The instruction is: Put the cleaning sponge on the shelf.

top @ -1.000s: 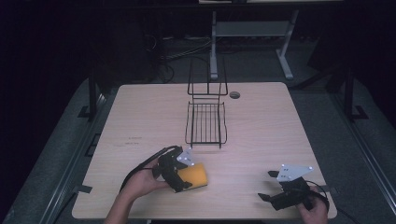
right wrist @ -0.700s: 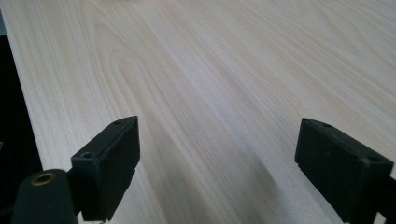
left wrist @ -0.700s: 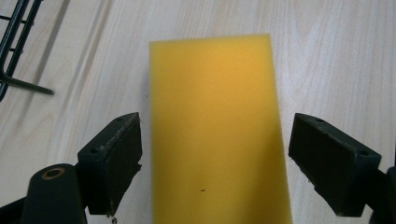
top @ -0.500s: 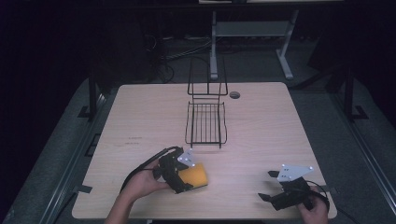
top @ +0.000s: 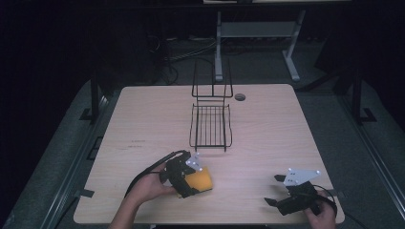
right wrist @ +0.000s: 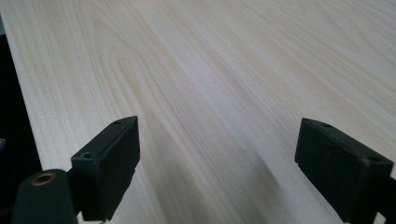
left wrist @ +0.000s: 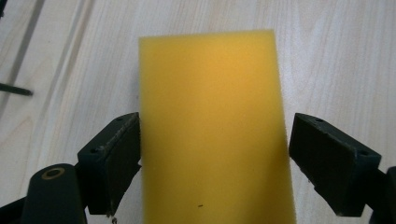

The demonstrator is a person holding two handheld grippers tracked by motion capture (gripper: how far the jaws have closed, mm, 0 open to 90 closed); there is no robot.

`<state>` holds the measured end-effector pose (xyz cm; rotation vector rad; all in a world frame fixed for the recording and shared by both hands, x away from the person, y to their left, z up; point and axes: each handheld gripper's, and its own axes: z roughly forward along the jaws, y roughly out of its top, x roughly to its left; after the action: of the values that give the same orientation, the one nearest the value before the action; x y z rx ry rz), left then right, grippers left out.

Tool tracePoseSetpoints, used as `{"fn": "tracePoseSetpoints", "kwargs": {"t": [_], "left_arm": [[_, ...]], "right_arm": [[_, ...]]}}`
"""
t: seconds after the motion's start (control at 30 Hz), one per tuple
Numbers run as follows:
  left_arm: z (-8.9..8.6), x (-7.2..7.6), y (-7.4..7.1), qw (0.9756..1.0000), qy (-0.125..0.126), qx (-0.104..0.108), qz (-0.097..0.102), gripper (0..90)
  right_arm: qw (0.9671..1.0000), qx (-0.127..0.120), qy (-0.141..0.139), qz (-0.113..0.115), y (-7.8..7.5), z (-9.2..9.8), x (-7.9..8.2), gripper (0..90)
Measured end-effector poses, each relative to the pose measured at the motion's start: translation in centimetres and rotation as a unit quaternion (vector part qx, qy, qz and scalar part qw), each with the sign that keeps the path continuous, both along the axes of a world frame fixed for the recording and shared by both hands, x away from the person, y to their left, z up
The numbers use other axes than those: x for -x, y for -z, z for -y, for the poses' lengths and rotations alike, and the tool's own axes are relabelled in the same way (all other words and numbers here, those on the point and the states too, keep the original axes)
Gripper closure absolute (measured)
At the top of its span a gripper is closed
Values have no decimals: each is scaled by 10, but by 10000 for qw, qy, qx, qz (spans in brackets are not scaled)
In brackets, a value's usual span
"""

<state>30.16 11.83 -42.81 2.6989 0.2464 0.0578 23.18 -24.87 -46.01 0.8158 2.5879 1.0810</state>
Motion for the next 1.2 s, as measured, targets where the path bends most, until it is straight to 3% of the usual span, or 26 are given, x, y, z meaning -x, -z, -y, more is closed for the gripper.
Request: {"fn": "tracePoseSetpoints", "kwargs": {"t": [0.13, 0.63, 1.2], "left_arm": [[0, 1, 4, 10000, -58, 43, -41, 168], [0, 1, 13, 9999, -114, -104, -15, 170], [1, 0, 12, 9999, -87, -105, 2, 216]], "right_arm": [[10000, 14, -20, -2, 0, -1, 0, 137], [10000, 15, -24, 14, -1, -1, 2, 137], [10000, 1, -24, 8, -1, -1, 2, 137]]}}
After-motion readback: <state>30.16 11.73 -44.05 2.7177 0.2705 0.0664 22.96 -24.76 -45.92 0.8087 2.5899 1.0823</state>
